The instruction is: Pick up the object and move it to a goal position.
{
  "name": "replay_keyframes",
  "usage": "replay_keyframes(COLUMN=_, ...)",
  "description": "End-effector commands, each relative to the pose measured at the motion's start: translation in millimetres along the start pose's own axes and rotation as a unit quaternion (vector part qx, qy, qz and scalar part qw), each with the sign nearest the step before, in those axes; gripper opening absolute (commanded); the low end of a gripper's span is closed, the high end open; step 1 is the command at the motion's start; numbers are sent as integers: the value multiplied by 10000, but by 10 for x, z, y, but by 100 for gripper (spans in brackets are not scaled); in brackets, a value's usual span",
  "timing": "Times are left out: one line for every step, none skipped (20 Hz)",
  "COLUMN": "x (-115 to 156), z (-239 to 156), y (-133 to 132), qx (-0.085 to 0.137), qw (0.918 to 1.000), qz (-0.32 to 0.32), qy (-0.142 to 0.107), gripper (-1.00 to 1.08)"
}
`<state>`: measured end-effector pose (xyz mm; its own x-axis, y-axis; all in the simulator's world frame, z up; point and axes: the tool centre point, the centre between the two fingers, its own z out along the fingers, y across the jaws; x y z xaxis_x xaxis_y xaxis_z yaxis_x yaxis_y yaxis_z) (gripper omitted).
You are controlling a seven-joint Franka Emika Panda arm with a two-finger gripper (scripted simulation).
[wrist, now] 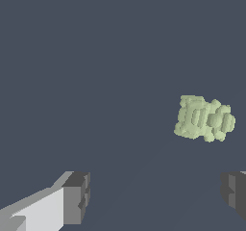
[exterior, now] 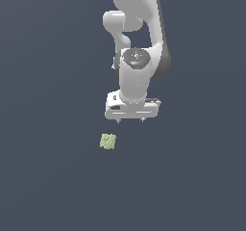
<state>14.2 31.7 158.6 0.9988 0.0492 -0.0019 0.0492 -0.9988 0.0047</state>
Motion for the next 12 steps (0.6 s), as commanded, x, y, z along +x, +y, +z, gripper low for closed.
replay_keyframes(x=47, z=79, y=127, qx=10, qw=9999, qz=127, qy=-4, gripper=100)
replay_keyframes(x=71, z=118, y=188, qx=15, qw=9998, qz=189, qy=-3, gripper=100)
replay_keyframes(x=95, z=162, y=257, qx=20, qw=9997, qz=256, qy=-3, gripper=100)
replay_keyframes(x=121, z=210, y=332, qx=24, qw=9995, qz=330, qy=-3, gripper=100)
replay_keyframes(x=147, z=262, y=414, qx=28, qw=9992, qz=409, qy=-2, gripper=100)
replay_keyframes(x=172, z=317, y=501, qx=31, qw=9988, qz=492, qy=-1, gripper=100)
replay_keyframes(x=194, z=369, y=582, qx=33, qw=9984, qz=568, qy=0, gripper=100)
replay_keyframes(x=213, z=418, y=658, qx=33, qw=9980, qz=638, qy=1, gripper=100)
replay_keyframes(x=229, z=462, y=727, qx=33, qw=9975, qz=702, qy=2, gripper=100)
replay_keyframes(x=242, z=503, y=790, qx=33, qw=9971, qz=759, qy=3, gripper=100)
replay_keyframes(x=253, z=539, y=847, qx=32, qw=9967, qz=810, qy=3, gripper=100)
replay_keyframes(x=263, z=571, y=897, qx=30, qw=9963, qz=855, qy=4, gripper=100)
